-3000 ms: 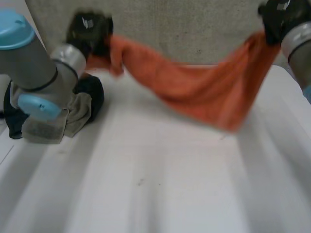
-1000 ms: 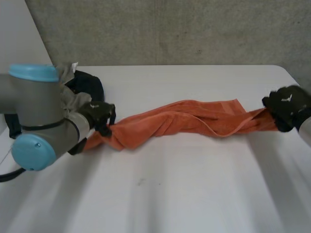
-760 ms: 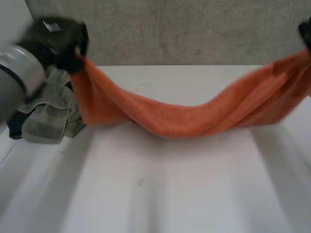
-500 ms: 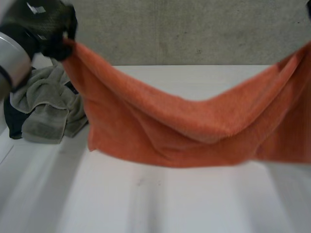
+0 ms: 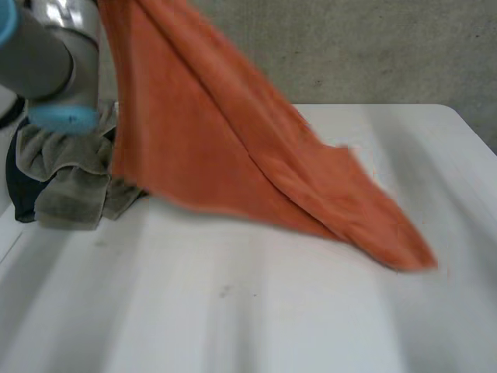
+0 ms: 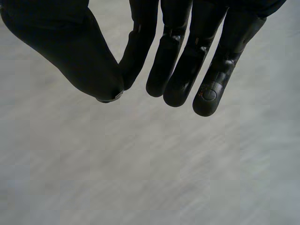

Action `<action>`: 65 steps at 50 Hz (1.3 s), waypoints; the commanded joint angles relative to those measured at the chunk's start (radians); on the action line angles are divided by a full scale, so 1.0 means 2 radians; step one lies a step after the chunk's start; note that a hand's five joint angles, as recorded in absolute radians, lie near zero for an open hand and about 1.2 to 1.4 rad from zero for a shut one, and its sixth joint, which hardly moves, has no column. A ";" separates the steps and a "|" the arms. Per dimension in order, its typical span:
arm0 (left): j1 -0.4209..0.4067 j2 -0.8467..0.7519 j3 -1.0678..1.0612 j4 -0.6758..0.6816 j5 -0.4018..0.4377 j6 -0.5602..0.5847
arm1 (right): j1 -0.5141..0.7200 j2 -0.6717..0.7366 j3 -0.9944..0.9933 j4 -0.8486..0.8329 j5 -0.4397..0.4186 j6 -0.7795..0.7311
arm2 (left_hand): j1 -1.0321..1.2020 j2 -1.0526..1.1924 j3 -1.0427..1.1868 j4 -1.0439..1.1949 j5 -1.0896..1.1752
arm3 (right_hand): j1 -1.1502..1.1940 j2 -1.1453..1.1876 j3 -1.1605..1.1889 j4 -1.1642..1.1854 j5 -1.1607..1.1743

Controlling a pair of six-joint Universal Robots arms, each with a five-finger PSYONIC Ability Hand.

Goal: Fold the laundry.

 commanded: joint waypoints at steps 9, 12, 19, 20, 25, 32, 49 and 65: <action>0.006 0.079 -0.129 0.035 0.000 -0.070 | 0.002 -0.033 0.044 0.075 -0.031 0.027 | 0.132 0.099 0.102 0.097 0.121 | 0.196 0.108 0.108 0.104 0.113; 0.002 0.105 -0.202 0.038 0.047 -0.071 | 0.002 -0.025 0.080 0.114 -0.054 0.029 | 0.132 0.099 0.102 0.097 0.121 | 0.084 -0.004 -0.003 -0.008 0.001; -0.032 0.184 -0.324 0.030 0.114 -0.087 | 0.005 0.018 0.121 0.172 -0.094 0.026 | 0.132 0.099 0.102 0.097 0.121 | -0.415 -0.503 -0.502 -0.507 -0.498; -0.036 0.194 -0.338 0.029 0.116 -0.088 | 0.005 0.023 0.123 0.178 -0.101 0.025 | 0.132 0.099 0.102 0.097 0.121 | -0.415 -0.503 -0.502 -0.507 -0.498; -0.049 0.270 -0.418 0.022 0.129 -0.090 | 0.006 0.048 0.116 0.195 -0.136 0.025 | 0.132 0.099 0.102 0.097 0.121 | -0.415 -0.503 -0.502 -0.507 -0.498; -0.064 0.373 -0.492 0.009 0.162 -0.091 | 0.023 0.086 0.067 0.193 -0.187 0.038 | 0.132 0.099 0.102 0.097 0.121 | -0.415 -0.503 -0.502 -0.507 -0.498; -0.083 0.489 -0.513 -0.070 0.164 -0.091 | 0.147 0.234 -0.057 0.197 -0.222 0.077 | 0.132 0.099 0.102 0.097 0.121 | -0.415 -0.503 -0.502 -0.507 -0.498; -0.078 0.497 -0.507 -0.075 0.161 -0.090 | 0.152 0.213 -0.103 0.209 -0.127 0.092 | 0.132 0.099 0.102 0.097 0.121 | -0.415 -0.503 -0.502 -0.507 -0.498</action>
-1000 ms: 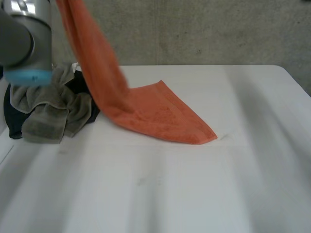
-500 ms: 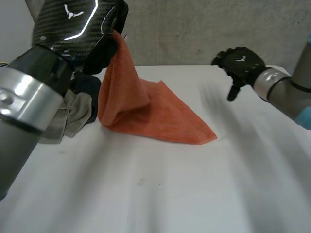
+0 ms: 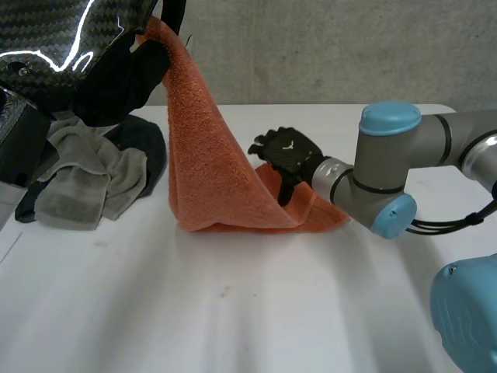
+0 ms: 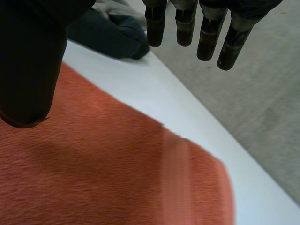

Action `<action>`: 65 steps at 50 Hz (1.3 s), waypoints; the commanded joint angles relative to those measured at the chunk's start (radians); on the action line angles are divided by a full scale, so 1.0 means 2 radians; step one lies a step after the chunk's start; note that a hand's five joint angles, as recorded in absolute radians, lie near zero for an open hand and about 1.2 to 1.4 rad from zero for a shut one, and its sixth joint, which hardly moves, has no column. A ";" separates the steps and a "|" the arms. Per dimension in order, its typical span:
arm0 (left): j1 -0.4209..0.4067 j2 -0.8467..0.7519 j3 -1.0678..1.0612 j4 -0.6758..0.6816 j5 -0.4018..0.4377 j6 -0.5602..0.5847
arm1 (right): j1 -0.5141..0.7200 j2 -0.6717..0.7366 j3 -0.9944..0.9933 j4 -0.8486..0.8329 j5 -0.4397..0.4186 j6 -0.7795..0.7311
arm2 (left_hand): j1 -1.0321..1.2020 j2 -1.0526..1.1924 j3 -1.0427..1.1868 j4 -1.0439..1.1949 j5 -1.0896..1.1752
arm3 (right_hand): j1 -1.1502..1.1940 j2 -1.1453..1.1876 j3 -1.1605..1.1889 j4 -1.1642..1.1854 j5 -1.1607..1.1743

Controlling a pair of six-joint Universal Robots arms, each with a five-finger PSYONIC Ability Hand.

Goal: Fold the laundry.

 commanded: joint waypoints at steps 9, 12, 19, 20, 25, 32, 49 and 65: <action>0.008 -0.006 0.023 0.000 -0.010 0.000 | -0.071 -0.123 0.027 0.118 0.060 0.021 | 0.132 0.098 0.101 0.097 0.121 | -0.017 -0.025 -0.021 -0.031 -0.035; 0.009 -0.008 0.031 -0.002 -0.021 0.000 | -0.083 -0.132 0.078 0.162 0.053 0.029 | 0.132 0.098 0.101 0.097 0.121 | -0.017 -0.025 -0.021 -0.031 -0.035; 0.009 -0.016 0.050 -0.008 -0.036 0.000 | -0.095 -0.165 0.237 0.070 0.021 0.098 | 0.132 0.098 0.101 0.097 0.121 | -0.017 -0.025 -0.021 -0.031 -0.035; 0.009 -0.017 0.052 -0.009 -0.038 0.000 | -0.094 -0.175 0.260 0.048 0.016 0.123 | 0.132 0.098 0.101 0.097 0.121 | -0.017 -0.025 -0.021 -0.031 -0.035; 0.009 -0.024 0.065 -0.011 -0.043 0.000 | -0.088 -0.173 0.290 0.004 0.014 0.189 | 0.132 0.098 0.101 0.097 0.121 | -0.017 -0.025 -0.021 -0.031 -0.035; 0.009 -0.022 0.069 -0.011 -0.043 0.000 | -0.049 -0.133 0.272 -0.057 0.020 0.229 | 0.132 0.098 0.101 0.097 0.121 | -0.017 -0.025 -0.021 -0.031 -0.035; 0.011 -0.019 0.075 -0.024 -0.058 0.000 | -0.036 -0.080 0.179 -0.064 0.070 0.227 | 0.132 0.098 0.101 0.097 0.121 | 0.594 0.586 0.590 0.580 0.576; 0.152 -0.049 0.065 -0.090 -0.063 0.005 | -0.161 -0.397 0.191 0.119 0.063 -0.107 | 0.132 0.098 0.101 0.097 0.121 | 0.594 0.586 0.590 0.580 0.576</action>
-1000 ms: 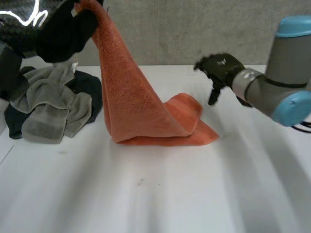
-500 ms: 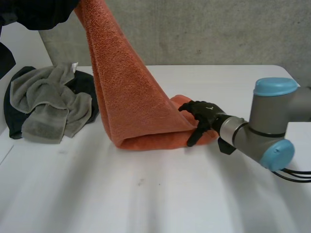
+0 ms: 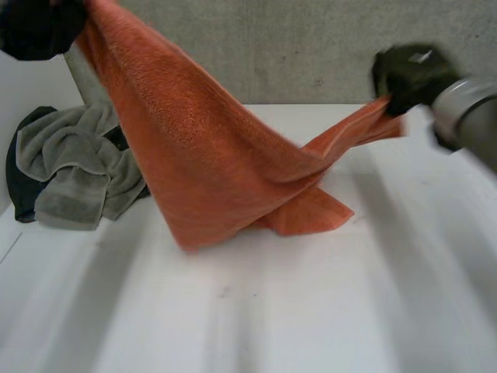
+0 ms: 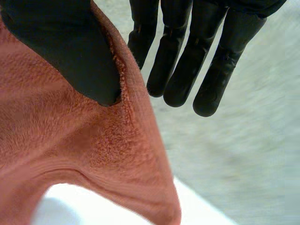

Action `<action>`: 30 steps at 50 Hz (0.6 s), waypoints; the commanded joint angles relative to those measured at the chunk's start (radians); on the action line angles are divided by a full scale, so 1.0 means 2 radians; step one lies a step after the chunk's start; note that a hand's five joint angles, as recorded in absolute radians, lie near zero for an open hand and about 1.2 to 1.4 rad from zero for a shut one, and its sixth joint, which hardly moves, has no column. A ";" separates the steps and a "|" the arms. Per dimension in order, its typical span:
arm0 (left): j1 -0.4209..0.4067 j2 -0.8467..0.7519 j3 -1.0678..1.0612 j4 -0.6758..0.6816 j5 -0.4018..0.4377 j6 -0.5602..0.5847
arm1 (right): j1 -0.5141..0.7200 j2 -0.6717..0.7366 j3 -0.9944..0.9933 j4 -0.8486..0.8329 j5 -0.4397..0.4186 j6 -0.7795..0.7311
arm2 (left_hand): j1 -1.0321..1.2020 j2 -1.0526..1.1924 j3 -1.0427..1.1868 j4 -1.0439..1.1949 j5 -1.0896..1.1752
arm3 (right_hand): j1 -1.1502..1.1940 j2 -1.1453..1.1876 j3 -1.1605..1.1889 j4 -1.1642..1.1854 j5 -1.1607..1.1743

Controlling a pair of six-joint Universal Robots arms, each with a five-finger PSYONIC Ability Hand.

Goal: Fold the laundry.

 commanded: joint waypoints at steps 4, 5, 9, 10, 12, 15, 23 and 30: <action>0.073 -0.032 -0.007 -0.059 0.002 0.002 | -0.027 -0.138 -0.013 0.142 0.003 -0.210 | 0.132 0.098 0.101 0.097 0.121 | 0.202 0.109 0.107 0.104 0.117; 0.073 -0.037 -0.008 -0.064 0.002 0.002 | -0.026 -0.149 -0.012 0.162 0.003 -0.213 | 0.132 0.098 0.101 0.097 0.121 | 0.202 0.109 0.107 0.104 0.117; 0.066 -0.083 -0.017 -0.081 0.003 0.007 | -0.029 -0.143 0.000 0.206 0.002 -0.228 | 0.132 0.098 0.101 0.097 0.121 | 0.202 0.109 0.107 0.104 0.117; 0.063 -0.093 -0.018 -0.081 0.004 0.009 | -0.028 -0.138 0.004 0.214 0.002 -0.234 | 0.132 0.098 0.101 0.097 0.121 | 0.202 0.109 0.107 0.104 0.117; 0.059 -0.120 -0.018 -0.081 0.005 0.013 | -0.027 -0.122 0.015 0.225 0.003 -0.251 | 0.132 0.098 0.101 0.097 0.121 | 0.202 0.109 0.107 0.104 0.117; 0.031 -0.189 -0.002 -0.080 -0.002 0.024 | -0.026 -0.077 0.031 0.237 0.009 -0.292 | 0.132 0.098 0.101 0.097 0.121 | 0.202 0.109 0.107 0.104 0.117; -0.001 -0.382 0.159 -0.070 -0.040 0.080 | -0.014 0.074 -0.083 0.167 0.076 -0.300 | 0.132 0.098 0.101 0.097 0.121 | 0.202 0.109 0.107 0.104 0.117; -0.006 -0.473 0.373 0.075 -0.058 0.105 | 0.009 0.147 -0.260 0.015 0.127 -0.293 | 0.132 0.098 0.101 0.097 0.121 | 0.202 0.109 0.107 0.104 0.117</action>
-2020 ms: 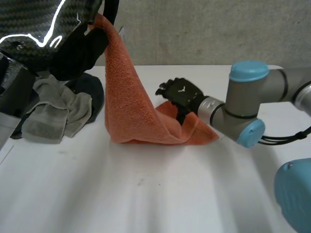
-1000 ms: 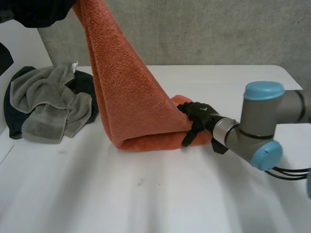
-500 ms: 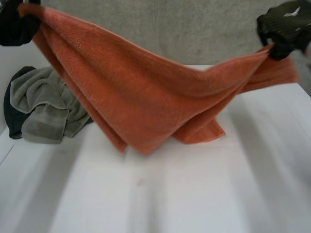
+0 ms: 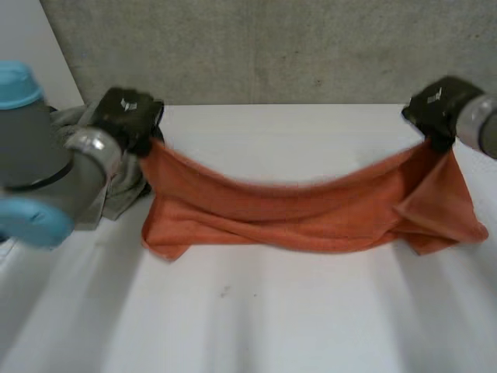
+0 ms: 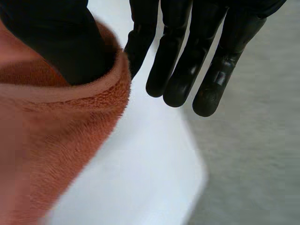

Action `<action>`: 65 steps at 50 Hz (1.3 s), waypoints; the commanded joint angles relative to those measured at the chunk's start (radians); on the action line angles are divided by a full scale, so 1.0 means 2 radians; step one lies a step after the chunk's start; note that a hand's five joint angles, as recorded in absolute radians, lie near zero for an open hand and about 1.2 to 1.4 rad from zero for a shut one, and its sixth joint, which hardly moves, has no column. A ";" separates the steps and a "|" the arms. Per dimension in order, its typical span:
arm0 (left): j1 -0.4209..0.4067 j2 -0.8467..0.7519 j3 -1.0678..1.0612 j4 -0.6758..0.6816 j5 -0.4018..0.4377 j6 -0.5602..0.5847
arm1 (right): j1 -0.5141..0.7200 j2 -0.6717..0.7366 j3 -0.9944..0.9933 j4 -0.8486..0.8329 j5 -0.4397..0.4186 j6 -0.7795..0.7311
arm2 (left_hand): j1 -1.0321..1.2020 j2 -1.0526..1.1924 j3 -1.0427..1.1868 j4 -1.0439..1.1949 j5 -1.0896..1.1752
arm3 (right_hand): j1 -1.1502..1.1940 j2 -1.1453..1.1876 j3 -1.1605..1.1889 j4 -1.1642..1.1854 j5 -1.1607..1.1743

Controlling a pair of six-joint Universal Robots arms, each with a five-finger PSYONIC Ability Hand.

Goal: Fold the laundry.

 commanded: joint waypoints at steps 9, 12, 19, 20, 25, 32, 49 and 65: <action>-0.007 -0.066 0.246 0.297 -0.040 0.017 | 0.035 0.041 -0.176 -0.324 0.049 0.008 | 0.132 0.098 0.100 0.097 0.121 | 0.202 0.109 0.107 0.104 0.116; -0.010 -0.061 0.222 0.293 -0.045 0.016 | 0.035 0.017 -0.126 -0.312 0.048 0.009 | 0.132 0.098 0.100 0.097 0.121 | 0.202 0.109 0.107 0.104 0.116; -0.006 -0.035 0.057 0.286 -0.038 0.016 | 0.029 -0.030 0.022 -0.268 0.015 0.006 | 0.132 0.098 0.100 0.097 0.121 | 0.202 0.109 0.107 0.104 0.116; -0.006 -0.026 0.015 0.283 -0.036 0.016 | 0.027 -0.036 0.058 -0.255 0.002 0.005 | 0.132 0.098 0.100 0.097 0.121 | 0.202 0.109 0.107 0.104 0.116; -0.005 -0.008 -0.108 0.268 -0.034 0.016 | 0.027 -0.036 0.154 -0.213 -0.033 -0.007 | 0.132 0.098 0.100 0.097 0.121 | 0.202 0.109 0.107 0.104 0.116; -0.007 0.004 -0.225 0.251 -0.032 0.019 | 0.024 0.001 0.237 -0.174 -0.057 -0.087 | 0.132 0.098 0.100 0.097 0.121 | 0.202 0.109 0.107 0.104 0.116; 0.006 0.057 -0.258 0.249 -0.032 0.007 | -0.045 -0.003 0.315 -0.256 -0.078 0.161 | 0.132 0.098 0.100 0.097 0.121 | -0.306 -0.400 -0.402 -0.405 -0.393; 0.015 0.057 -0.264 0.235 -0.031 -0.019 | -0.126 -0.072 0.436 -0.294 -0.093 0.302 | 0.132 0.098 0.100 0.097 0.121 | -0.295 -0.388 -0.390 -0.393 -0.381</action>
